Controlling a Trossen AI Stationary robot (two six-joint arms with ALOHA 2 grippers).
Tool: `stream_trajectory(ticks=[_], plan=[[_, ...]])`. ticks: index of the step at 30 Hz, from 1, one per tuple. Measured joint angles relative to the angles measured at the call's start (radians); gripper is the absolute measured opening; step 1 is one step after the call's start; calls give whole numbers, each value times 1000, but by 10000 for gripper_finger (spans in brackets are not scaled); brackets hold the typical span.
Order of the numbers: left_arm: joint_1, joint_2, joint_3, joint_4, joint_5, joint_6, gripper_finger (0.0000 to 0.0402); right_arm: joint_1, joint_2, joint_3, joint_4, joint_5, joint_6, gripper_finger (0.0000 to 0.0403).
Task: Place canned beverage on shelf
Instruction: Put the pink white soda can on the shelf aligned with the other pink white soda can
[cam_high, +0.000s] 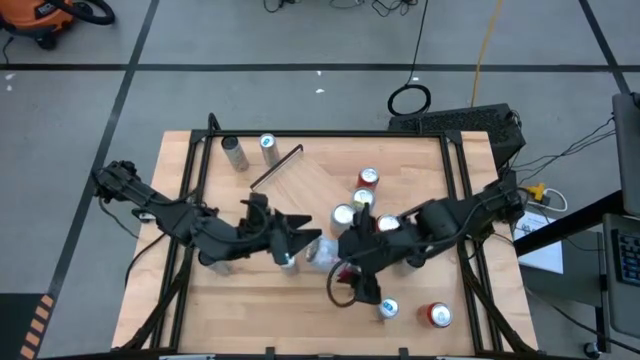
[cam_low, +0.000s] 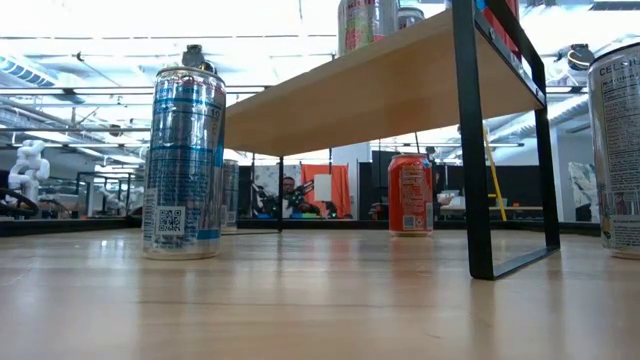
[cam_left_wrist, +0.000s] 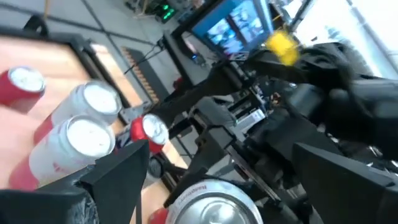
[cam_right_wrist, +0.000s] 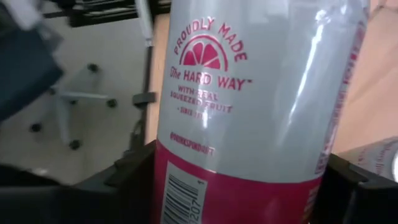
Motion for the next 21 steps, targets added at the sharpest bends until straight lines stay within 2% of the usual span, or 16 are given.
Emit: stream_trajectory(ticks=[5,10,15,21], plan=[[-1,-17,0,47,0,149,393,-46,-65,0,14,-146,-32,286],[-2,-23,0,186,-3,336,393,-93,-120,1,55,-258,-90,286],[6,-22,0,349,-3,547,393,-140,-153,0,125,-312,-144,286],[23,-22,0,468,-3,762,393,-195,-163,1,158,-312,-225,286]])
